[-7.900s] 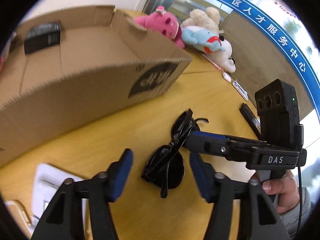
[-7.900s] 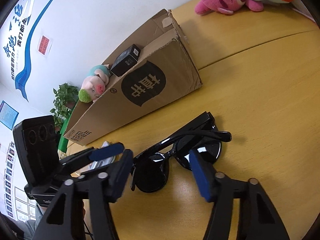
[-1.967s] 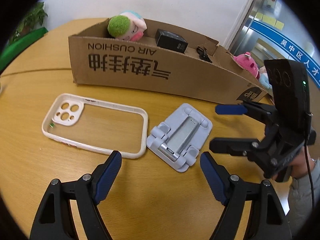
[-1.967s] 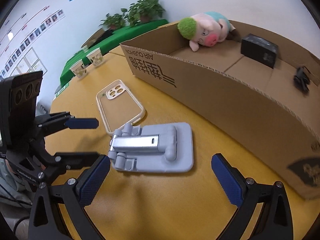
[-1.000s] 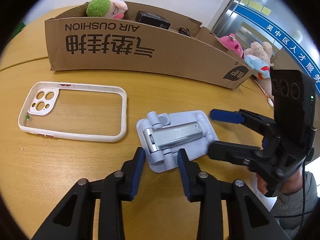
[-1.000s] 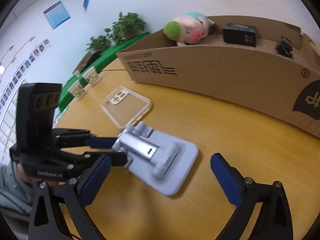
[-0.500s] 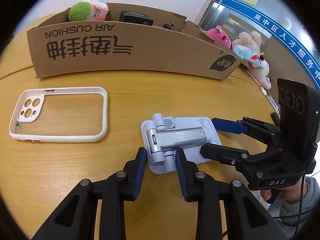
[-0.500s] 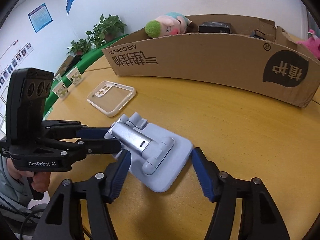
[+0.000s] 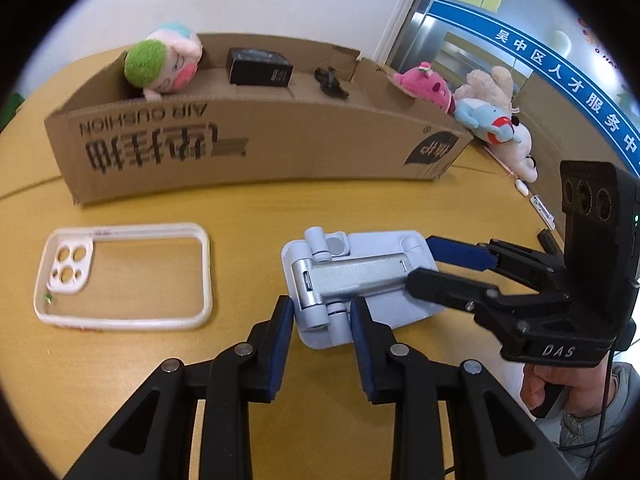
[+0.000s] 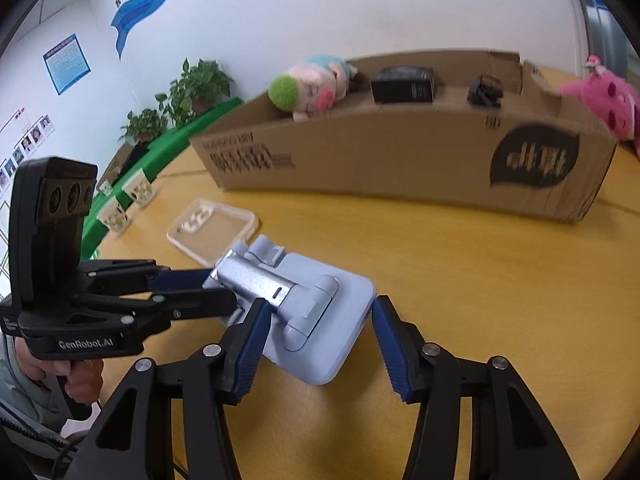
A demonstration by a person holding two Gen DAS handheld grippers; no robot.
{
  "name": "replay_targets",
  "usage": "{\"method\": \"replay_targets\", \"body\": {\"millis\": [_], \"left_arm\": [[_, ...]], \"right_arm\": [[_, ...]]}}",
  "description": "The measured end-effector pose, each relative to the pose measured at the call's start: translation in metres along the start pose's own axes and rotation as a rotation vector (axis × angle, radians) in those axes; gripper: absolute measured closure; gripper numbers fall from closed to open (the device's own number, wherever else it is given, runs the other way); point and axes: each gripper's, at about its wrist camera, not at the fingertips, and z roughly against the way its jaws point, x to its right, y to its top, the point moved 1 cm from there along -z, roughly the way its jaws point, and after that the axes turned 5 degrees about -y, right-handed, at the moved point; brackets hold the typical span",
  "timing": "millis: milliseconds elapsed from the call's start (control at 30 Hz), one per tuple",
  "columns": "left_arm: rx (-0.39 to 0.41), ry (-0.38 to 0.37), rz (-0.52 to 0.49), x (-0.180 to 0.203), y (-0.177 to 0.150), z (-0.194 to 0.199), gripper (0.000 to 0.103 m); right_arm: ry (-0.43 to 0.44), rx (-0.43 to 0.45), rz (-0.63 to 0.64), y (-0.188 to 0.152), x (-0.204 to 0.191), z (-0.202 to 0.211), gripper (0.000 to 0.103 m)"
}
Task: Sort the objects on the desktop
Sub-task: 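Close both grippers on the white phone stand and lift it, then carry the phone stand into the box and open both grippers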
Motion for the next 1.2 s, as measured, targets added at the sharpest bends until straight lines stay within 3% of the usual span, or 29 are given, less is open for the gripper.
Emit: {"method": "replay_targets", "body": {"millis": [133, 200, 300, 433, 567, 733, 767, 800, 867, 900, 967, 1033, 1100, 1200], "left_arm": [[0.054, -0.042, -0.027, 0.008, 0.025, 0.013, 0.078], [0.084, -0.047, -0.058, 0.013, 0.038, 0.017, 0.089], [0.065, -0.045, -0.062, 0.010, 0.049, 0.008, 0.093], [0.011, -0.043, -0.003, -0.006, 0.045, -0.012, 0.093], [-0.034, -0.026, 0.058, -0.019, 0.035, -0.028, 0.093], [-0.038, -0.027, 0.082, -0.023, 0.035, -0.034, 0.093], [-0.049, -0.013, 0.079, -0.022, 0.035, -0.035, 0.087], [-0.051, -0.004, 0.077, -0.021, 0.035, -0.035, 0.074], [-0.070, 0.031, 0.075, -0.021, 0.034, -0.036, 0.057], [-0.079, 0.042, 0.074, -0.020, 0.032, -0.037, 0.051], [-0.096, 0.056, 0.066, -0.019, 0.028, -0.039, 0.049], [-0.100, 0.049, 0.048, -0.017, 0.023, -0.043, 0.050], [-0.084, 0.010, 0.036, -0.014, 0.023, -0.044, 0.073], [-0.087, 0.030, 0.028, -0.013, 0.023, -0.045, 0.074]], "right_arm": [[-0.028, 0.096, 0.001, 0.035, 0.004, 0.023, 0.060], [-0.050, 0.131, 0.004, 0.054, 0.007, 0.029, 0.059], [-0.071, 0.145, -0.009, 0.070, 0.015, 0.027, 0.060], [-0.063, 0.102, -0.045, 0.067, 0.022, 0.008, 0.060], [-0.048, -0.002, -0.110, 0.045, 0.034, -0.023, 0.059], [-0.017, -0.068, -0.145, 0.028, 0.040, -0.041, 0.055], [-0.009, -0.068, -0.141, 0.026, 0.040, -0.040, 0.049], [-0.017, -0.071, -0.136, 0.025, 0.040, -0.040, 0.043], [-0.028, -0.079, -0.120, 0.023, 0.039, -0.040, 0.041], [-0.026, -0.086, -0.111, 0.021, 0.038, -0.040, 0.041], [-0.035, -0.098, -0.064, 0.016, 0.033, -0.041, 0.044], [-0.062, -0.096, -0.003, 0.012, 0.026, -0.041, 0.058], [-0.066, -0.089, -0.001, 0.011, 0.025, -0.040, 0.061], [-0.070, -0.081, -0.017, 0.011, 0.028, -0.038, 0.066]]}}
